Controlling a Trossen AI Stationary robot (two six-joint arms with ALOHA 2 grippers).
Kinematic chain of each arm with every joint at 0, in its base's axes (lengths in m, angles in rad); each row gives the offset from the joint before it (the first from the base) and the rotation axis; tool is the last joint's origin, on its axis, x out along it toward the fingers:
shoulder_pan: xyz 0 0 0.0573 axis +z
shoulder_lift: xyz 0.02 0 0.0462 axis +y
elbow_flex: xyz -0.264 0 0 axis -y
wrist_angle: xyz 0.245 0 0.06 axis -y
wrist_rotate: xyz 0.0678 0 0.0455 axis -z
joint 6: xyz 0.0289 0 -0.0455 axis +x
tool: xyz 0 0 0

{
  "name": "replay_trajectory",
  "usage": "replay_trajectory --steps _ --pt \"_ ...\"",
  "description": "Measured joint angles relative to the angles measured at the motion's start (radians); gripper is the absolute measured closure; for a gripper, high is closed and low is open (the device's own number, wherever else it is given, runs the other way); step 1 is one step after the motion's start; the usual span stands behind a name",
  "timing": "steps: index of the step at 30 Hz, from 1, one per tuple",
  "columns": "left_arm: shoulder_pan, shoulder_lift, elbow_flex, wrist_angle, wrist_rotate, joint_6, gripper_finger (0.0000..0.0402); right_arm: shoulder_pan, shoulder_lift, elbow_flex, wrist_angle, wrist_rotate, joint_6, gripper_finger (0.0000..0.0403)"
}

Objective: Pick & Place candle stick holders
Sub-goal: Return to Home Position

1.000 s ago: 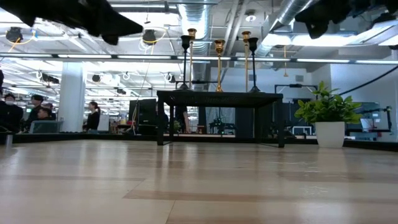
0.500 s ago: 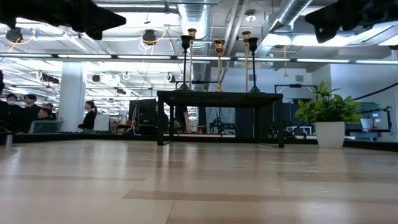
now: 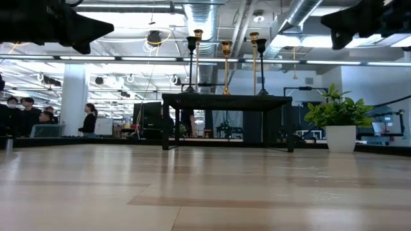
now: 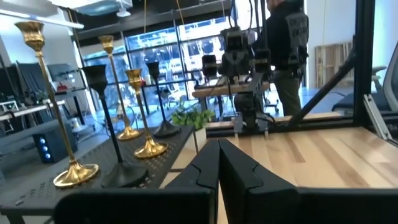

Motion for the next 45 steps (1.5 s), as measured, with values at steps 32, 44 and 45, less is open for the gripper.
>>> replay_trajectory --steps 32,44,45 --pt "0.0 -0.031 -0.106 -0.013 0.053 -0.112 0.0396 0.0 -0.242 -0.249 0.16 0.001 0.081 0.0403" --pt "0.0 -0.027 -0.106 -0.011 0.056 -0.112 0.0396 0.0 -0.241 -0.347 0.268 0.078 0.08 0.0403" --pt "0.0 -0.027 -0.106 -0.011 0.055 -0.112 0.0396 0.0 -0.241 -0.347 0.268 0.079 0.069 0.0403"
